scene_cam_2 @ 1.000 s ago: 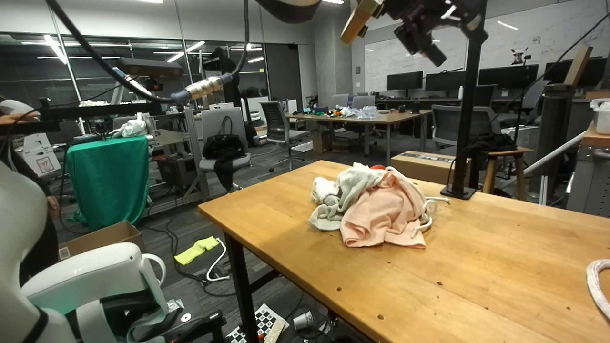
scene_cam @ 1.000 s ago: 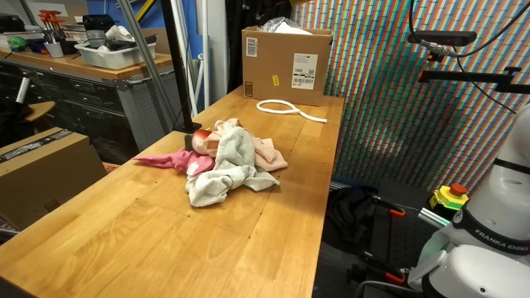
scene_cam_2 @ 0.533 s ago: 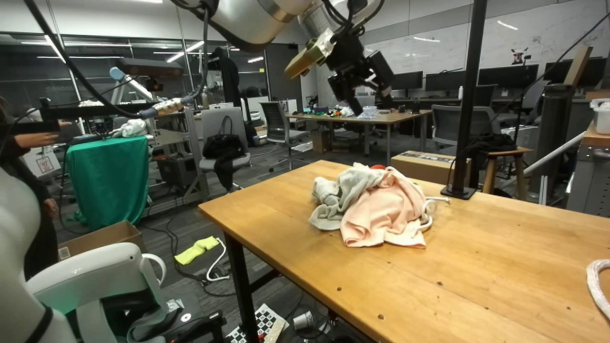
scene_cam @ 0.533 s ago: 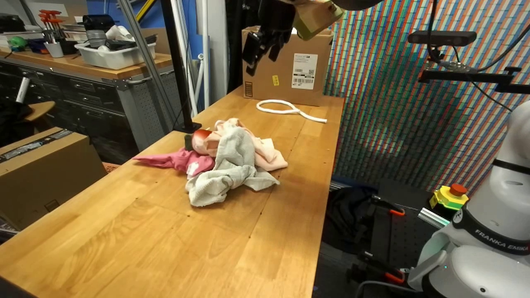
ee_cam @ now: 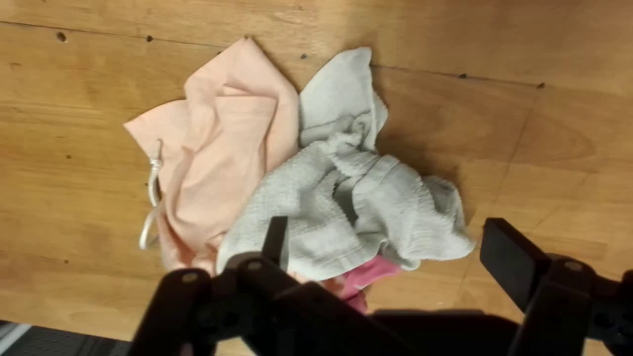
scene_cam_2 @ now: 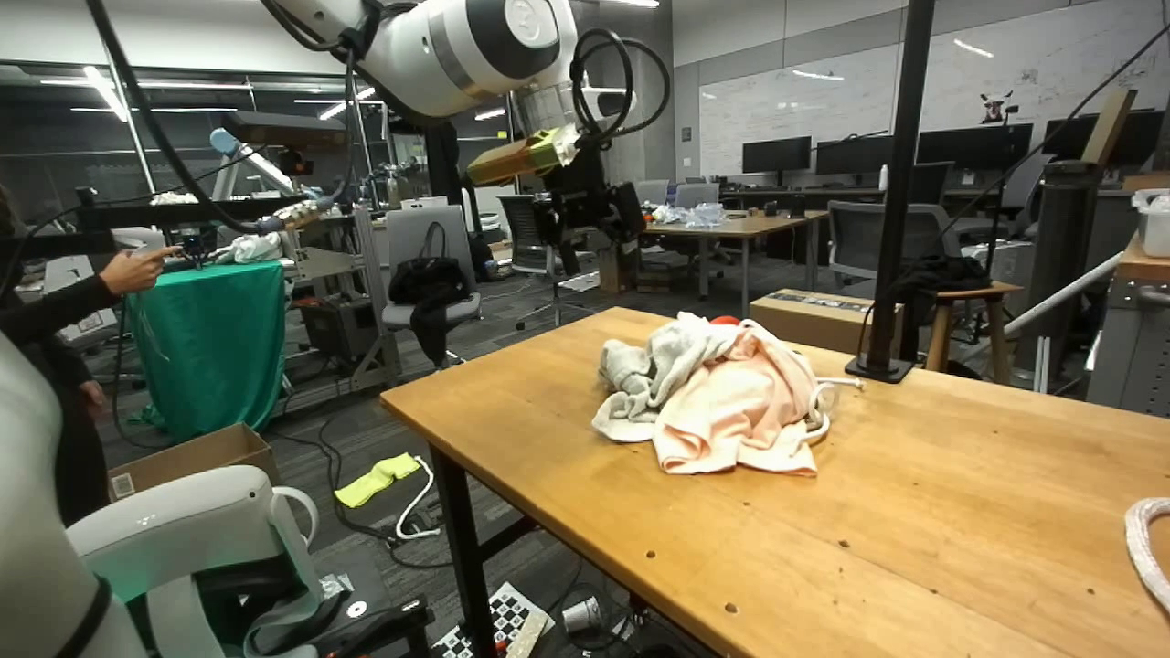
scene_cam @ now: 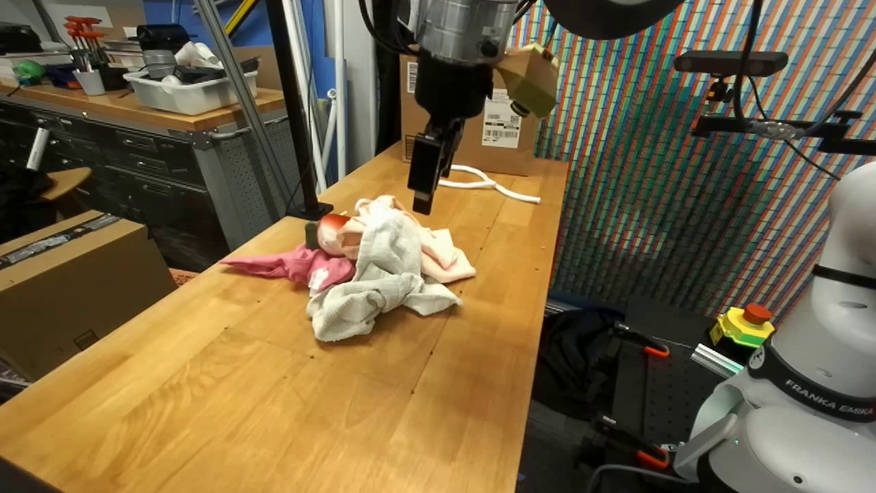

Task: Separate the items on the table

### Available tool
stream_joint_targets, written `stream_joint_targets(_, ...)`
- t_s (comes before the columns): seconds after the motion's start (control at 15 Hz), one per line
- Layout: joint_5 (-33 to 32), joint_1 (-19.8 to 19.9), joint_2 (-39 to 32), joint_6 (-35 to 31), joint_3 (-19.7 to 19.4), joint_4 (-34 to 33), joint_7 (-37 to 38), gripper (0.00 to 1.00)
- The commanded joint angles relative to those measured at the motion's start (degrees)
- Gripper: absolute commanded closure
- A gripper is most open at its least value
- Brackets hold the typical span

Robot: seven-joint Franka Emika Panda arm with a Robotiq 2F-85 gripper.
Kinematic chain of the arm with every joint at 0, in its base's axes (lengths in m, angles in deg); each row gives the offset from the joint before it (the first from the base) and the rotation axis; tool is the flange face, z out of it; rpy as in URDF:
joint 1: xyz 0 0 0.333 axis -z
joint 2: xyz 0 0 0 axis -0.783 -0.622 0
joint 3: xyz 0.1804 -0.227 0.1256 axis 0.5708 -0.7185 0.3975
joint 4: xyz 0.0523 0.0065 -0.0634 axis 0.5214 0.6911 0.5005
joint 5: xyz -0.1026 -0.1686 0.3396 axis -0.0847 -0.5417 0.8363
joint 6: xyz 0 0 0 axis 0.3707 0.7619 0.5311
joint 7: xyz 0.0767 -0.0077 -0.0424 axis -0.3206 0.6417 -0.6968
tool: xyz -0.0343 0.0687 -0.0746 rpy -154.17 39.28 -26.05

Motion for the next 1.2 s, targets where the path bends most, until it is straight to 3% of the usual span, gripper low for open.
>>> stream_joint_targets(0.0, 3.2, -1.6, -2.2, 2.1, 1.2, -1.4, -5.2, 0.00)
stream_joint_targets(0.2, 4.2, -2.6, -4.0, 0.5, 2.1, -1.4, -6.4, 0.00)
stream_joint_targets(0.53, 2.0, -2.8, -6.3, -10.3, 3.6, 1.0, -1.1, 0.00)
stream_joint_targets(0.8, -2.6, -2.5, -8.5, -19.2, 3.9, 3.3, 4.8, 0.00)
stream_joint_targets(1.13, -11.7, -2.7, -11.3, -22.8, 3.3, 5.3, 12.2, 0.00)
